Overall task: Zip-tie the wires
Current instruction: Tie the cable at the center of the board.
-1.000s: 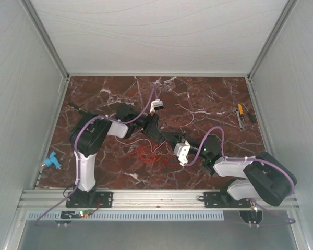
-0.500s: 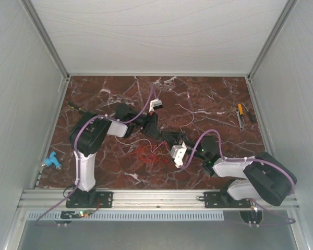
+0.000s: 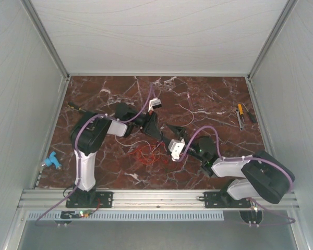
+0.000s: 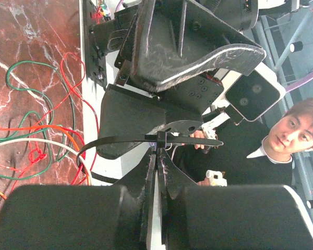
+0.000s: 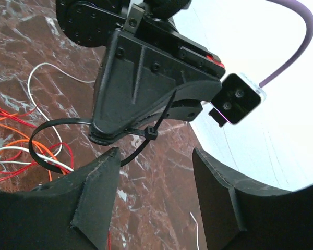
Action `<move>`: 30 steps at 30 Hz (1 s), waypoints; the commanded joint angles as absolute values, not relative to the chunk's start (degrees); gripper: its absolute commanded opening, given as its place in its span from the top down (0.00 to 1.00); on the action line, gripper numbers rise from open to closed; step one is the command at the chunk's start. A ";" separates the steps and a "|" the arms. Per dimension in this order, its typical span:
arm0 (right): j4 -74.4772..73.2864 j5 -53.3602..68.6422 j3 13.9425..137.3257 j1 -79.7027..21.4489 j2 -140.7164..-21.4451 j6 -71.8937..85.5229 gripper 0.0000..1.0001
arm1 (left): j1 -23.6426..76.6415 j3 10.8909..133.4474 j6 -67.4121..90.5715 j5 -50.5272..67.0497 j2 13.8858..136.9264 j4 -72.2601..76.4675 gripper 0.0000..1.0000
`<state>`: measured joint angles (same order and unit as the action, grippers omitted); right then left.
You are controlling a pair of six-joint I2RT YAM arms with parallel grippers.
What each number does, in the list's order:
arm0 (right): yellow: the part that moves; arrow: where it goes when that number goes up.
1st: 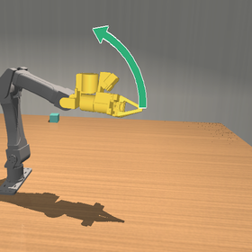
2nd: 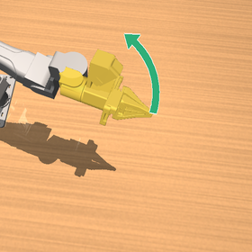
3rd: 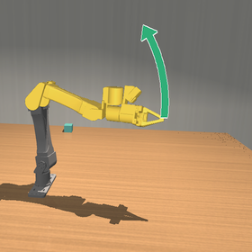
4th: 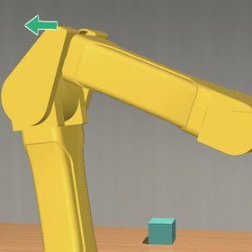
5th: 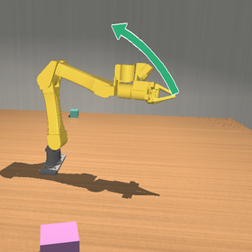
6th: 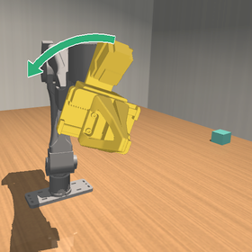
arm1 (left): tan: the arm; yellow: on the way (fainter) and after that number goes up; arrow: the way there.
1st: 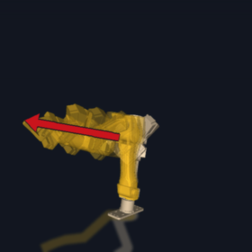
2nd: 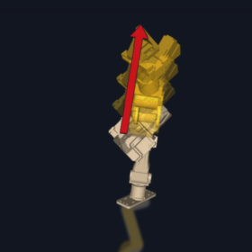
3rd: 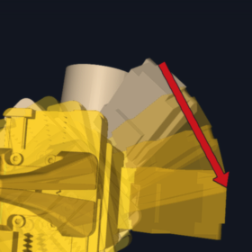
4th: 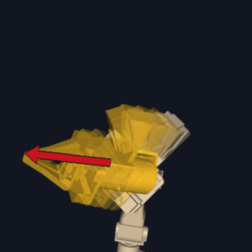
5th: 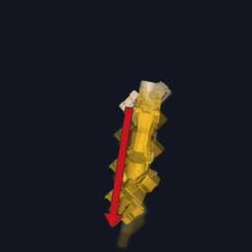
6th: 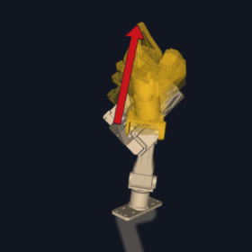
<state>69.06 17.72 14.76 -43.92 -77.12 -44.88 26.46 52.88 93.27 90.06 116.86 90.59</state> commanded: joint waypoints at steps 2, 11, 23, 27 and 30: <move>61.73 10.22 15.43 -43.52 -71.69 -35.73 0.44 | 26.15 56.30 91.57 91.21 119.67 104.85 1.00; 29.29 16.31 18.26 -40.11 -53.17 -19.23 0.40 | 25.84 58.69 89.62 89.45 124.84 104.85 1.00; 33.18 35.35 27.82 -35.03 -65.97 -13.81 0.47 | 25.97 56.82 86.96 89.41 125.95 104.85 1.00; 35.52 36.77 30.94 -35.04 -71.17 -13.02 0.50 | 25.93 57.20 87.47 90.04 126.23 104.85 1.00; 34.55 36.68 32.91 -34.92 -72.04 -13.18 0.51 | 25.86 57.77 88.12 90.35 126.46 104.85 1.00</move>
